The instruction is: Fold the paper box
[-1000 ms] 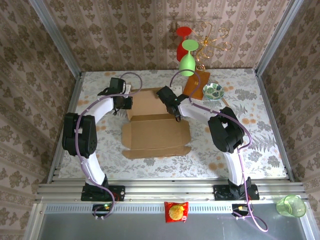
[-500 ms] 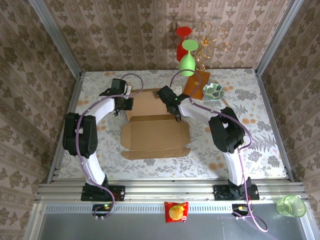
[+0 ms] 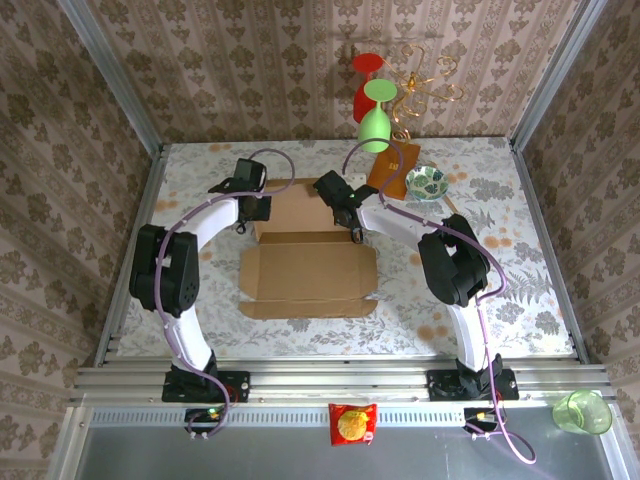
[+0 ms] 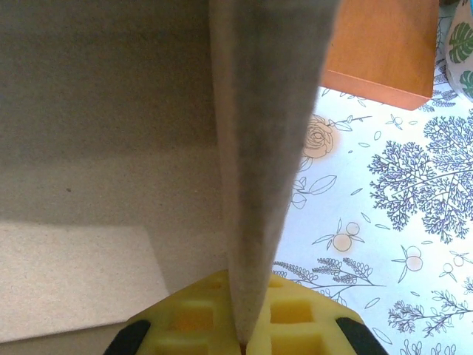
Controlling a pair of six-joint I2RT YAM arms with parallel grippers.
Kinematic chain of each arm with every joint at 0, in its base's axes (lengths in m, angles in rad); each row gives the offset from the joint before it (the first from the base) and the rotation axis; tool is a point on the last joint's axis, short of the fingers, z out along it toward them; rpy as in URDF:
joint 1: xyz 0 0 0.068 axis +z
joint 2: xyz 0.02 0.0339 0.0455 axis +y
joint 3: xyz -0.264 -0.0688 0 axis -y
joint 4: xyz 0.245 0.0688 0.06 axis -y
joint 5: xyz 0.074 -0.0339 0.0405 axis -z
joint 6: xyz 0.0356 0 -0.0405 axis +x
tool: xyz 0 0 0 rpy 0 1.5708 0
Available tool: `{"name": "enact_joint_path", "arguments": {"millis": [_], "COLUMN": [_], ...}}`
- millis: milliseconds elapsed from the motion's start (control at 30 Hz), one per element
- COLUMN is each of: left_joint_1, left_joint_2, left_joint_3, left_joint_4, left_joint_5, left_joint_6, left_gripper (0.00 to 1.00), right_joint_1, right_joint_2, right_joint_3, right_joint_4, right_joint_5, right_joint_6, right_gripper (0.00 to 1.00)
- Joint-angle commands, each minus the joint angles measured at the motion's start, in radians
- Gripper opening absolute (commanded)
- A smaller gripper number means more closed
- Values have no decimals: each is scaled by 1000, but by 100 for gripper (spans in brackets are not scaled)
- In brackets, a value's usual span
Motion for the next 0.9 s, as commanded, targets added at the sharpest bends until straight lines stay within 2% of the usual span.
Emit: {"name": "enact_joint_path", "arguments": {"millis": [0,100,200,300,367,500,600,733,867], "left_joint_1": [-12,-6,18,34,37,30,17,7,5], "left_joint_2": [53,34,21,21,23,32,38,39,52], "left_joint_3": [0,-13,-40,-57,-60,-58,-50,-30,8], "left_joint_4": [-101,-96,-91,-88,-89,-109,-132,-152,-179], "left_joint_5": [58,139,207,224,224,175,83,12,14], "left_joint_6": [15,9,-8,-12,-5,6,10,-13,-55], "left_gripper": [22,36,38,35,29,20,0,0,0], "right_joint_1": [7,1,-5,-7,-9,-10,-10,-10,-8], "right_joint_2": [0,3,8,12,15,20,22,34,67], "right_joint_3": [9,13,16,18,19,25,33,70,122], "right_joint_4": [-72,-78,-79,-80,-84,-95,-111,-183,-276], "right_joint_5": [-59,-77,-91,-106,-111,-119,-122,-94,-59], "right_joint_6": [24,19,16,10,12,24,36,80,140], "right_gripper": [0,0,0,0,0,0,0,0,0]}}
